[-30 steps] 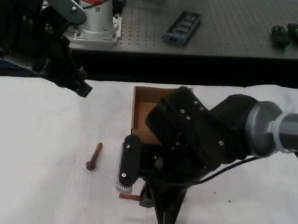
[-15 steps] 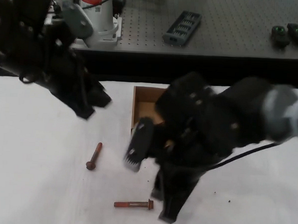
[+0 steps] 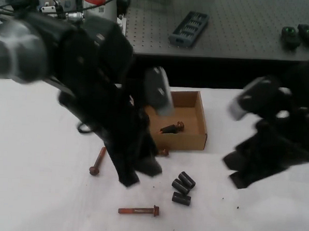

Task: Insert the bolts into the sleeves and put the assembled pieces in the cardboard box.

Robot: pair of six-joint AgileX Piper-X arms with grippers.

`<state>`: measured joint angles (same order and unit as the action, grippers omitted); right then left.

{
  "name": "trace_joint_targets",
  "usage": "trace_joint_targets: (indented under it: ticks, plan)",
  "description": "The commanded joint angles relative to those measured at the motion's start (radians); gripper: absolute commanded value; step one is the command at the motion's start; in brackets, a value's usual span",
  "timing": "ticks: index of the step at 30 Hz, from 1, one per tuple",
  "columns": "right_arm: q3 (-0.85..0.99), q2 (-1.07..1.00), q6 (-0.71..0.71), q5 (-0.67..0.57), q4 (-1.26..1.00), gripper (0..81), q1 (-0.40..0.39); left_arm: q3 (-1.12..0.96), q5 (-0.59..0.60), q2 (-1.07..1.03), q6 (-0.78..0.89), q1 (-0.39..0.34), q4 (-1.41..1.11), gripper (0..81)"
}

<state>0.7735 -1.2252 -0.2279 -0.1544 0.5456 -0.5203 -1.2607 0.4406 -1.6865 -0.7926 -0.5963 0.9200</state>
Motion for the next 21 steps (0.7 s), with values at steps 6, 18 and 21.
trace_joint_targets:
  ticks: [6,18,21]
  plan:
    - [-0.072,0.060,0.034,-0.047,-0.029,26.5,0.053,-0.003,-0.200,-0.061,0.026,-0.069,0.022,31.5]
    - [-0.094,0.064,0.037,-0.068,-0.042,26.5,0.055,-0.003,-0.221,-0.140,-0.004,-0.068,0.030,31.5]
    - [-0.094,0.064,0.037,-0.068,-0.042,26.5,0.055,-0.003,-0.221,-0.158,-0.017,-0.068,0.030,31.5]
